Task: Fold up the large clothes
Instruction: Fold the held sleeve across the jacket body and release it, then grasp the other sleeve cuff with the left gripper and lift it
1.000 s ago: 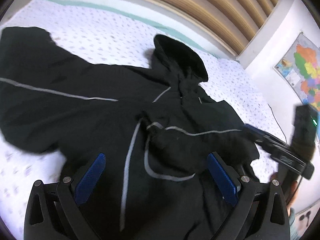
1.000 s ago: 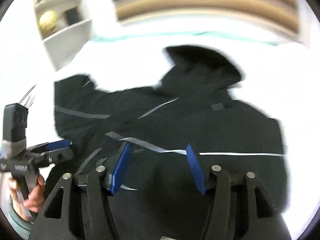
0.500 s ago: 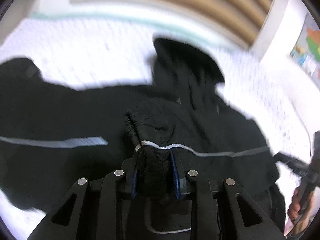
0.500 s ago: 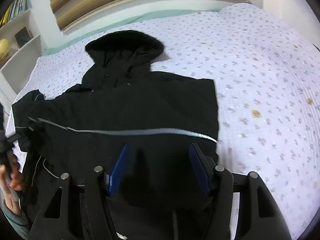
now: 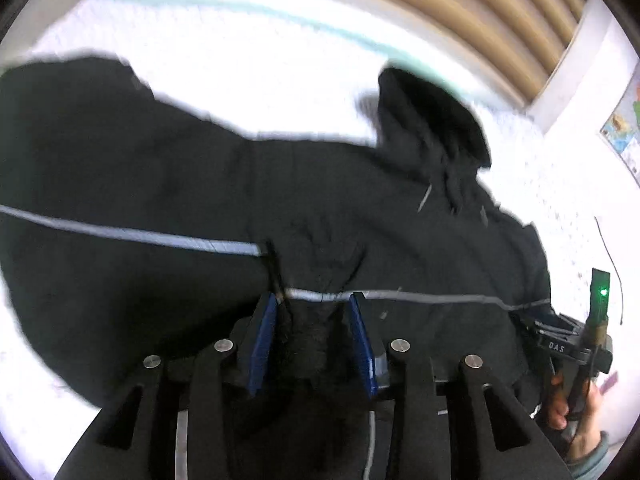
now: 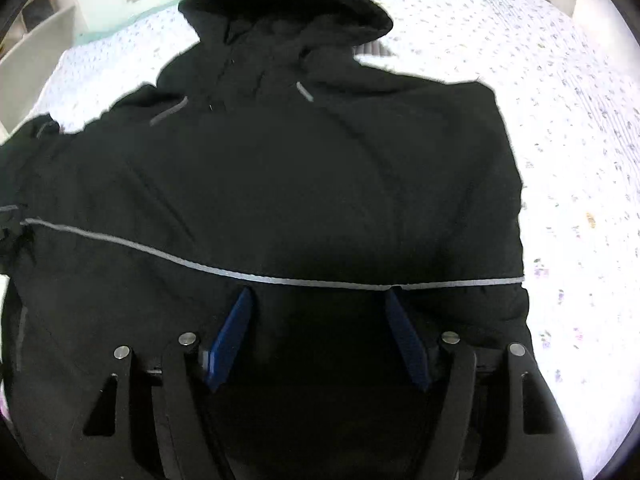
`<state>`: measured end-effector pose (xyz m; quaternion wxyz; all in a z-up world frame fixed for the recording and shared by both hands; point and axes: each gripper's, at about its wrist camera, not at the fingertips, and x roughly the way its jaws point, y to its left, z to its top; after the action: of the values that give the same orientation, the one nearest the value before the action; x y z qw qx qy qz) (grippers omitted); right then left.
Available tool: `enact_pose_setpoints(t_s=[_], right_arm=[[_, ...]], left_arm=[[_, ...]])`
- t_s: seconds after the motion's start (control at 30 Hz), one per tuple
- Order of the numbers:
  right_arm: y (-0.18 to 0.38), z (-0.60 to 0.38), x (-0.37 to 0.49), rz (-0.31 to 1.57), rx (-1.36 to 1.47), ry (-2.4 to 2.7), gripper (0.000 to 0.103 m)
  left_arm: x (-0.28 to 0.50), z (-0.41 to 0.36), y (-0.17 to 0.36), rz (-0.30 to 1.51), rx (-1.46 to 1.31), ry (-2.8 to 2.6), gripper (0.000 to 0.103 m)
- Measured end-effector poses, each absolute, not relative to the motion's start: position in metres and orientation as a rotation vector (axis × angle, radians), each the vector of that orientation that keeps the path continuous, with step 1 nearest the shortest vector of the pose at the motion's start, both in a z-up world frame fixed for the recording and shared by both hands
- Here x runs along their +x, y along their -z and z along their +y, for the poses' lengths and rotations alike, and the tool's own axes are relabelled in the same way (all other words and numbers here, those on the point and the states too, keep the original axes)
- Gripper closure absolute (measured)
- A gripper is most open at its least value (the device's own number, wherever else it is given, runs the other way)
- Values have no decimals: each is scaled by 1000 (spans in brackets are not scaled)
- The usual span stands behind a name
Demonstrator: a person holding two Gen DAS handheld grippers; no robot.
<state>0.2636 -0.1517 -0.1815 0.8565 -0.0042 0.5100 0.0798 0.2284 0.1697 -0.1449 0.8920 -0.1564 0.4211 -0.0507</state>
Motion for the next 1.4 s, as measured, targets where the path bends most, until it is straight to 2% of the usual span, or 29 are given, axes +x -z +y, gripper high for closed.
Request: enact_pose_setpoints(t_s=[0.03, 0.07, 0.1, 0.23, 0.37, 0.43, 0.57, 0.7, 0.87, 0.97, 1.1, 1.23, 1.4], right_arm=[[170, -150, 259, 1047, 27, -203, 30], [160, -146, 253, 1016, 53, -241, 30], [152, -140, 248, 988, 61, -266, 30], [135, -96, 237, 922, -10, -293, 30], [173, -67, 250, 967, -106, -239, 29], [197, -68, 250, 924, -102, -244, 25], [196, -78, 243, 865, -38, -282, 24], [200, -75, 248, 853, -47, -295, 20], [203, -78, 249, 840, -38, -308, 17], [203, -76, 247, 836, -45, -308, 15], [203, -76, 244, 833, -48, -315, 13], [203, -75, 244, 833, -51, -318, 12], [204, -75, 244, 830, -49, -325, 9]], left_arm=[[220, 172, 136, 833, -330, 117, 56], [214, 175, 128, 796, -342, 134, 41], [209, 174, 121, 764, -355, 155, 34], [221, 157, 130, 826, -345, 248, 34], [249, 141, 187, 1027, -286, 180, 37], [245, 126, 183, 1016, -163, 152, 37], [227, 119, 159, 934, -77, 170, 37], [194, 166, 117, 783, -164, 173, 37], [166, 281, 79, 614, -336, -73, 36], [150, 367, 86, 583, -470, -271, 37], [170, 429, 130, 705, -526, -436, 37], [216, 437, 175, 820, -589, -405, 39], [229, 407, 159, 682, -693, -149, 46]])
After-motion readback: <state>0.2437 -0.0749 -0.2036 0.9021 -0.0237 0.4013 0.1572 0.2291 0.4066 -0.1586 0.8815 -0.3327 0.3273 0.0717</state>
